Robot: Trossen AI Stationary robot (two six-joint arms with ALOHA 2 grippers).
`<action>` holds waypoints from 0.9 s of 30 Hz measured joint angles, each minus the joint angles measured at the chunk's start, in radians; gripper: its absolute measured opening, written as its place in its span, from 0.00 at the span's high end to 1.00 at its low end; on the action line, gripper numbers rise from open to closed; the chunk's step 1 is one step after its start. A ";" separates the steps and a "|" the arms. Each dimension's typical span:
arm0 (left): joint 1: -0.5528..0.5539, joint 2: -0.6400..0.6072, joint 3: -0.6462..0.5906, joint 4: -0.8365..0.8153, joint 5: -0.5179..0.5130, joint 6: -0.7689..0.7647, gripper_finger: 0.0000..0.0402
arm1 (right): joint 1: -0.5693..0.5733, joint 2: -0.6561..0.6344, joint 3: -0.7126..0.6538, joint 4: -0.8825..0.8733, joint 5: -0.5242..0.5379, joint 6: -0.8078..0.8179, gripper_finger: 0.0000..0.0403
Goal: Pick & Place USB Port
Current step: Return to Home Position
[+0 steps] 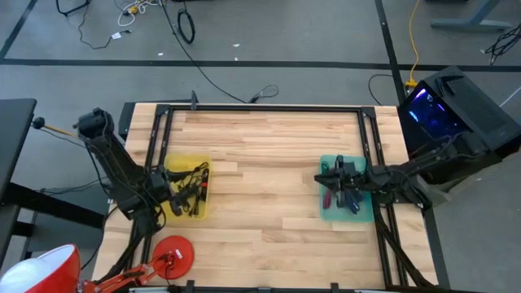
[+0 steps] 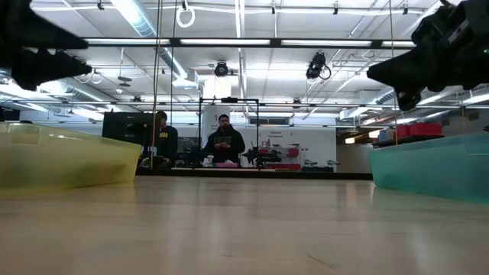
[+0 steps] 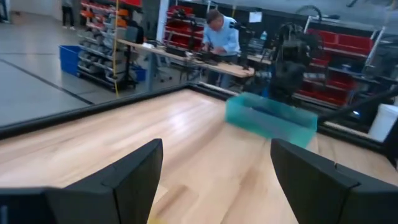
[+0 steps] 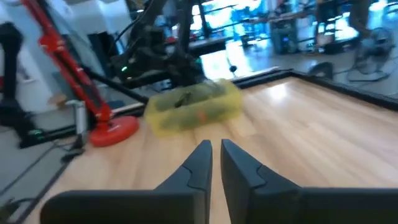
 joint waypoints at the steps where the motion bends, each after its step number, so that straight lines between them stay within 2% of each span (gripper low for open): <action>1: -0.005 -0.009 -0.026 0.021 0.001 0.004 0.25 | -0.026 -0.022 0.000 -0.024 -0.009 0.000 0.91; 6: 0.035 -0.054 -0.133 0.074 0.001 -0.018 0.25 | -0.163 -0.087 0.000 -0.122 -0.185 0.002 0.91; 10: 0.076 -0.096 -0.187 0.115 0.002 -0.016 0.25 | -0.263 -0.103 0.000 -0.112 -0.287 -0.045 0.91; 15: 0.191 -0.137 -0.193 0.129 0.002 0.091 0.25 | -0.438 -0.106 0.000 -0.085 -0.409 -0.092 0.91; 21: 0.377 -0.159 -0.191 0.125 0.003 0.162 0.25 | -0.658 -0.105 0.000 -0.073 -0.648 -0.094 0.91; 25: 0.411 -0.159 -0.186 0.110 0.003 0.187 0.25 | -0.749 -0.105 0.000 -0.028 -0.733 -0.105 0.91; 27: 0.413 -0.159 -0.161 0.038 0.002 0.185 0.25 | -0.786 -0.105 0.000 0.000 -0.773 -0.109 0.91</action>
